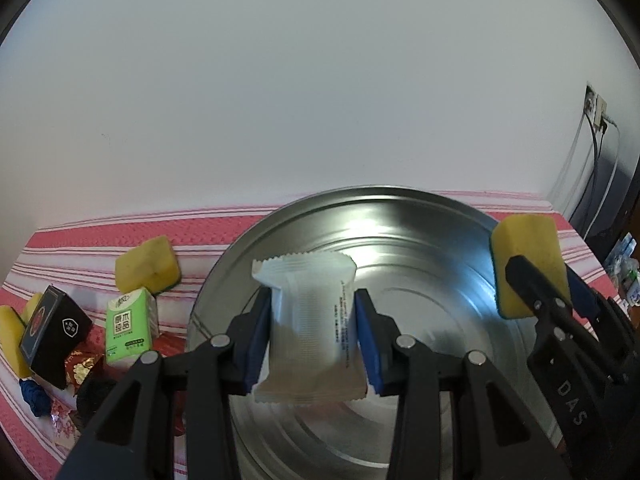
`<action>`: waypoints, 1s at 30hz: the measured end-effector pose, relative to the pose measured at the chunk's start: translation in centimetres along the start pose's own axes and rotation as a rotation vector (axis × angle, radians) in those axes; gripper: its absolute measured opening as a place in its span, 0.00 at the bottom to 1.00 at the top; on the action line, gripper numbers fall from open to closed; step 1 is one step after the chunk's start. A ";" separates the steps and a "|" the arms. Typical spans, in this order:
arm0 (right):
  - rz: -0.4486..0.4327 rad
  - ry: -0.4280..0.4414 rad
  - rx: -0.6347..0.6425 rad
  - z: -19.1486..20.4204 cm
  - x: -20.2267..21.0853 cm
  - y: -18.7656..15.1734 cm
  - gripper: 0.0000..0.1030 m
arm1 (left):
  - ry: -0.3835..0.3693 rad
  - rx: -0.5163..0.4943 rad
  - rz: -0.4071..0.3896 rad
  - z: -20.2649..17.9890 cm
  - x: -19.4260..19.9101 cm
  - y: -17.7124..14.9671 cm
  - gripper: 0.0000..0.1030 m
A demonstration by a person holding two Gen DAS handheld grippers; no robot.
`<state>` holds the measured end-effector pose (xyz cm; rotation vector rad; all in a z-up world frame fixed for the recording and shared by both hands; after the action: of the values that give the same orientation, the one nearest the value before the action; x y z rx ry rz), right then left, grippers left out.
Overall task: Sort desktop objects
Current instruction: 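Carry both items over the silver tin and open both grippers to drop them, then withdraw both grippers from the tin back toward the remaining objects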
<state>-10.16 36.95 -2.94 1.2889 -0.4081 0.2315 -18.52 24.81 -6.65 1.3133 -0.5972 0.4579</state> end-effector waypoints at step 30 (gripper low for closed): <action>-0.386 -0.042 0.127 1.8 6.9 4.1 0.75 | 0.226 0.104 -0.403 7.2 5.7 1.1 0.97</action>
<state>-5.80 35.88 3.97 1.4712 -0.1752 -0.0967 -15.91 17.90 -1.15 1.4163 -0.1148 0.3007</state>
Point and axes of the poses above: each gripper's, at about its wrist camera, not at the fingertips, and x roughly against the way its jaws point, z to its left, y to its top, the point moved 10 cm from there along -x, roughly the way its jaws point, and after that the axes turned 13 degrees about y, right-handed, at the moved point
